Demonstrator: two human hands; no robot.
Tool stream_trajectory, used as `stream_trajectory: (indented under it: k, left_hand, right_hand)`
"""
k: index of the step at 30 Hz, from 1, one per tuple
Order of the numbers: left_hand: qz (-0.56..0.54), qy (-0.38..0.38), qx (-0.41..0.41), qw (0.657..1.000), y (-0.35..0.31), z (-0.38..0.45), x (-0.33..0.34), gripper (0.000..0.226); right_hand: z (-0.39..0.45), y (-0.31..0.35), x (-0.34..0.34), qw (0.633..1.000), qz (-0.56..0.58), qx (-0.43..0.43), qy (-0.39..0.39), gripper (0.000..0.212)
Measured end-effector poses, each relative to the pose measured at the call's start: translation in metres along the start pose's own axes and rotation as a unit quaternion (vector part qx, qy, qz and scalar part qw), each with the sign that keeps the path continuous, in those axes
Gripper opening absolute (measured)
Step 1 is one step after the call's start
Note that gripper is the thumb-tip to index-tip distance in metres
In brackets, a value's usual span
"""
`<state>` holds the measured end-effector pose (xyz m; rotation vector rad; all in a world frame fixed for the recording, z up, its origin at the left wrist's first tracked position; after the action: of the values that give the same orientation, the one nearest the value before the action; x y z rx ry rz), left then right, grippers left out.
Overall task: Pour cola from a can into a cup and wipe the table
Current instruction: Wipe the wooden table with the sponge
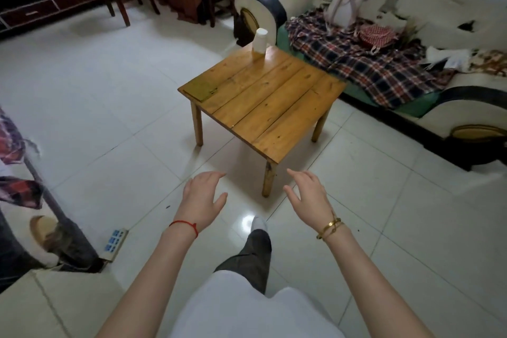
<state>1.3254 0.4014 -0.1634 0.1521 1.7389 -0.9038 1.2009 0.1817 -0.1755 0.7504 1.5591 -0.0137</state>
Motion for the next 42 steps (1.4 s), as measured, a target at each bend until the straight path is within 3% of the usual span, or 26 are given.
stream_trajectory:
  k: [8,19,26,32,42]
  left_hand:
    - [-0.012,0.003,-0.013,1.0,-0.025,0.144,0.015,0.049]
    - [-0.003,-0.034,-0.025,0.999,-0.062,0.339,-0.017,0.047]
    - [-0.013,-0.053,-0.105,0.993,-0.05,0.388,-0.015,0.047]
    - [-0.037,-0.092,-0.198,0.975,-0.05,0.427,0.005,0.046]
    - [-0.108,-0.181,-0.38,0.901,-0.079,0.485,0.035,0.048]
  right_hand:
    - [0.129,-0.053,-0.034,1.0,-0.004,0.005,0.005,0.05]
    - [0.336,-0.084,-0.124,0.998,-0.031,-0.045,-0.025,0.049]
    - [0.413,-0.091,-0.111,0.995,-0.023,-0.081,0.044,0.05]
    - [0.49,-0.098,-0.11,0.977,-0.046,-0.172,0.114,0.049]
    - [0.635,-0.103,-0.137,0.923,-0.083,-0.313,0.207,0.045]
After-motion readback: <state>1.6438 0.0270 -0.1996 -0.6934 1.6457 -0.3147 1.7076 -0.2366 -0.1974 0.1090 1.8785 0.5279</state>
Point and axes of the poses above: each hand's wrist, its own z-axis towards the middle knuckle, its own x-axis out of the palm, y = z × x, the point moved 3 cm from there along z, towards the middle knuckle, and after that the axes turned 3 degrees about -z, right-handed, at the moved point
